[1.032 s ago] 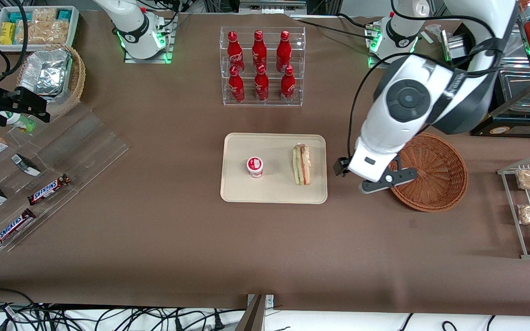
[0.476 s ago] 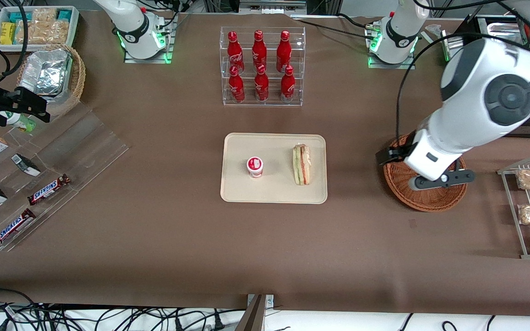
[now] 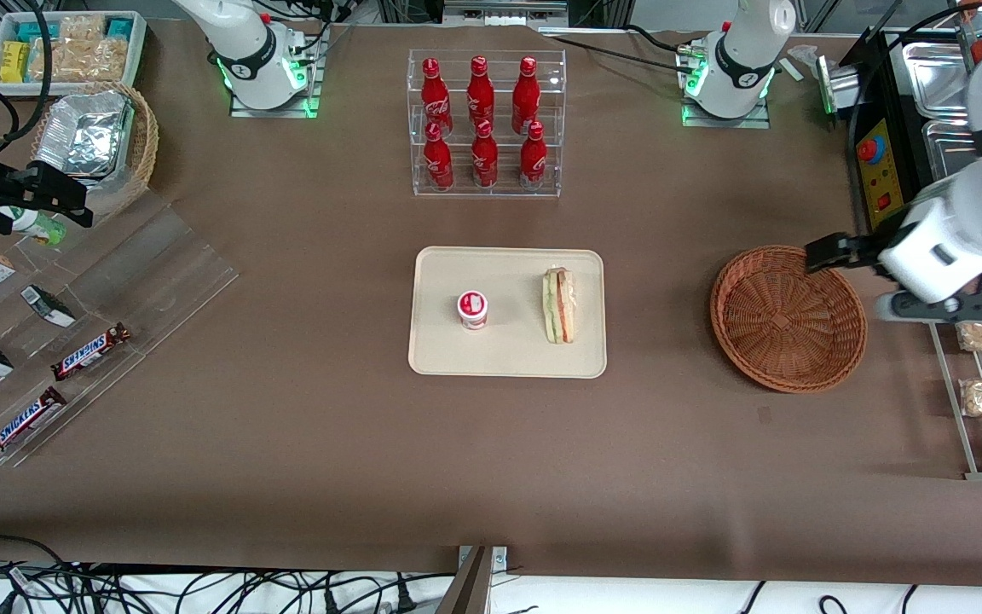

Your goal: Place sandwich from basket to tray

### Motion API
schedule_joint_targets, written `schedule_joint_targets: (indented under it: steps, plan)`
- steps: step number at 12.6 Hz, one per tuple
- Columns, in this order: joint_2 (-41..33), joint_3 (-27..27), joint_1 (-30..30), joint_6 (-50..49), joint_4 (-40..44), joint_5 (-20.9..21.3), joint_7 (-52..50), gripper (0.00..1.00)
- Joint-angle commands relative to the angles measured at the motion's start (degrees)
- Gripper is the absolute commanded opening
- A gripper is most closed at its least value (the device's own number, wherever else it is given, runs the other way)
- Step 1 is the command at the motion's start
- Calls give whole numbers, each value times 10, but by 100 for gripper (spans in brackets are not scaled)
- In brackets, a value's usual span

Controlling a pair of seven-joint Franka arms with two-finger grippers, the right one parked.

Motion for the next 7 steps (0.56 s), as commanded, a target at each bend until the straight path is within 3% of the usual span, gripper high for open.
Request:
schedule_joint_targets:
  steps: [1, 7]
  plan:
    - [-43, 46, -13, -13, -26, -15, 68, 100]
    - [-49, 57, -12, -8, -22, -6, 72, 100]
